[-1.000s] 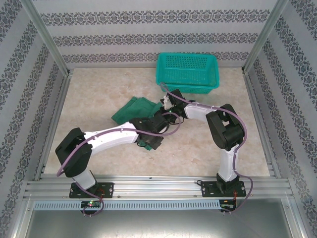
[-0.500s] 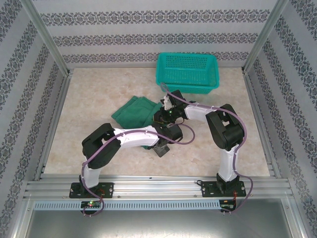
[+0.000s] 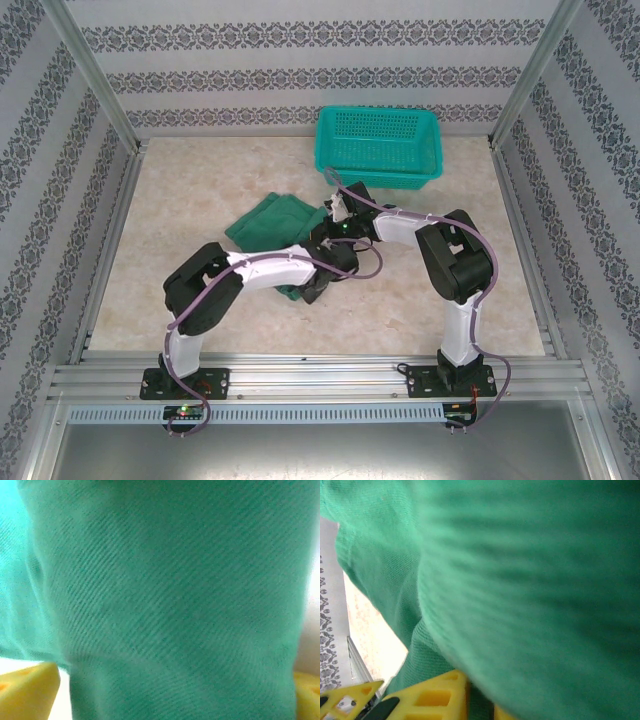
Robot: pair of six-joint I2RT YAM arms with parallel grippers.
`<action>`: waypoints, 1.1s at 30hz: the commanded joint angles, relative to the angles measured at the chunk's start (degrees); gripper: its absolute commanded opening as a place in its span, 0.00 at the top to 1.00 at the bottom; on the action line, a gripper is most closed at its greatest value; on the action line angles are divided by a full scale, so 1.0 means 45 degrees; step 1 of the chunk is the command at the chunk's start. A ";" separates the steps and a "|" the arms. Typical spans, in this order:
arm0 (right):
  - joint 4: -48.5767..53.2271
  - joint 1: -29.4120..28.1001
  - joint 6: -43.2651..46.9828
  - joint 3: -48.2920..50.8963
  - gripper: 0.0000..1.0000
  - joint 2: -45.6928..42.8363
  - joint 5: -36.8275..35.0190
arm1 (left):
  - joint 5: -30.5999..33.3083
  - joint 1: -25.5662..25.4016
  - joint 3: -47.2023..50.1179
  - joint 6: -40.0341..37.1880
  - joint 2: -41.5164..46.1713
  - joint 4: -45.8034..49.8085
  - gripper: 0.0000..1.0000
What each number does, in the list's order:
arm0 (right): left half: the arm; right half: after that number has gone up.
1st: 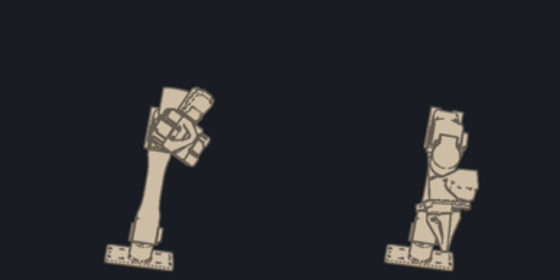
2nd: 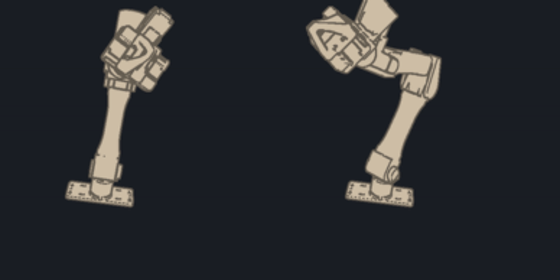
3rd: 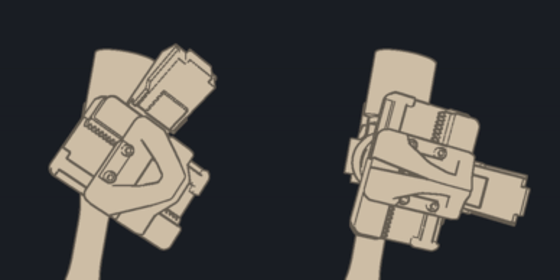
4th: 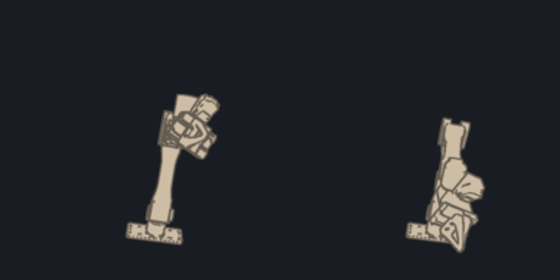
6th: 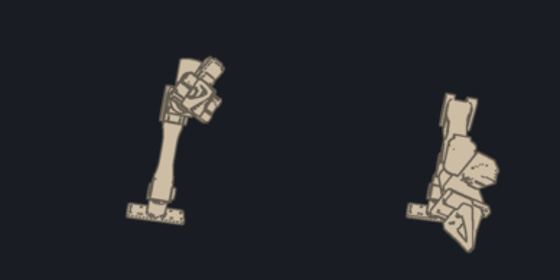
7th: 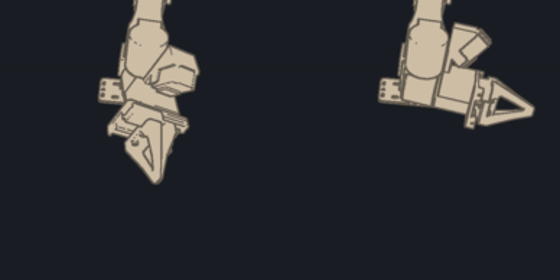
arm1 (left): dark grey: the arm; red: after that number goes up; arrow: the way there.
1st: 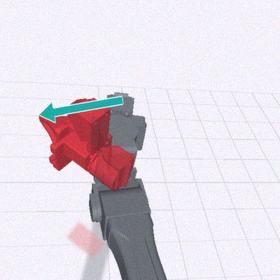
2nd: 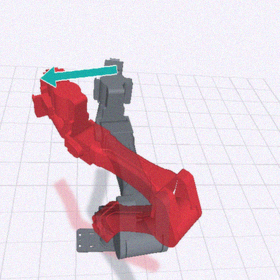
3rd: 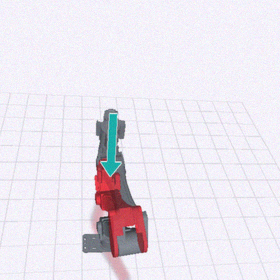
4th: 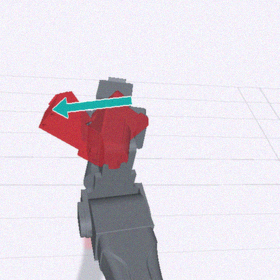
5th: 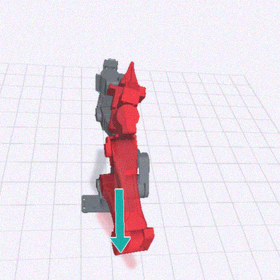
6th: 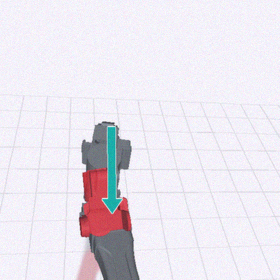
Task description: Roll up the long pants
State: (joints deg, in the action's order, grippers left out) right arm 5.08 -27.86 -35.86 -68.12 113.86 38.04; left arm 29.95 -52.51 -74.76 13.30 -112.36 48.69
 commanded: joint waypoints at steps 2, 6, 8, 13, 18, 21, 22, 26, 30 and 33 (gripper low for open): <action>0.1245 0.0126 0.0160 0.0430 0.80 0.0635 -0.0680 | 0.1800 0.1272 0.0830 -0.0129 -0.0431 0.1717 0.01; 0.1326 0.0165 0.0140 0.0373 0.80 0.0633 -0.0690 | 0.0743 0.1337 0.0966 -0.0661 -0.0289 0.1216 0.18; 0.1357 0.0189 0.0148 0.0333 0.80 0.0651 -0.0656 | 0.0104 0.1327 0.1017 -0.0891 -0.0176 0.0890 0.32; 0.1364 0.0194 0.0146 0.0293 0.81 0.0704 -0.0563 | 0.0808 0.1318 0.0964 -0.0283 -0.0325 0.1021 0.20; 0.1363 0.0194 0.0170 0.0274 0.81 0.0730 -0.0534 | 0.2468 0.1254 0.1363 0.0529 0.0333 0.0870 0.08; 0.1341 0.0189 0.0144 0.0272 0.81 0.0752 -0.0504 | 0.5010 0.0663 0.1564 0.1321 0.1123 0.1217 0.07; 0.1317 0.0185 0.0125 0.0274 0.81 0.0742 -0.0488 | 0.5439 0.0434 0.1546 0.1361 0.1367 0.1338 0.07; 0.1372 0.0176 0.0082 0.0099 0.81 0.0781 -0.0485 | 0.5348 -0.0458 0.1376 0.1335 0.2255 0.1547 0.10; 0.1375 0.0136 0.0010 -0.0003 0.81 0.0790 -0.0524 | 0.3166 -0.0675 0.1465 0.0680 0.3402 0.0563 0.11; 0.1429 0.0116 -0.0009 -0.0039 0.81 0.0830 -0.0532 | 0.2094 -0.0640 0.1223 0.0585 0.4097 0.0429 0.06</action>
State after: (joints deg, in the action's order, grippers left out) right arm 5.93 -27.53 -35.86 -68.66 114.52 38.70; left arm 43.51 -55.51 -67.90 16.69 -96.77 50.85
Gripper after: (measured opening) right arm 0.192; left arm 0.931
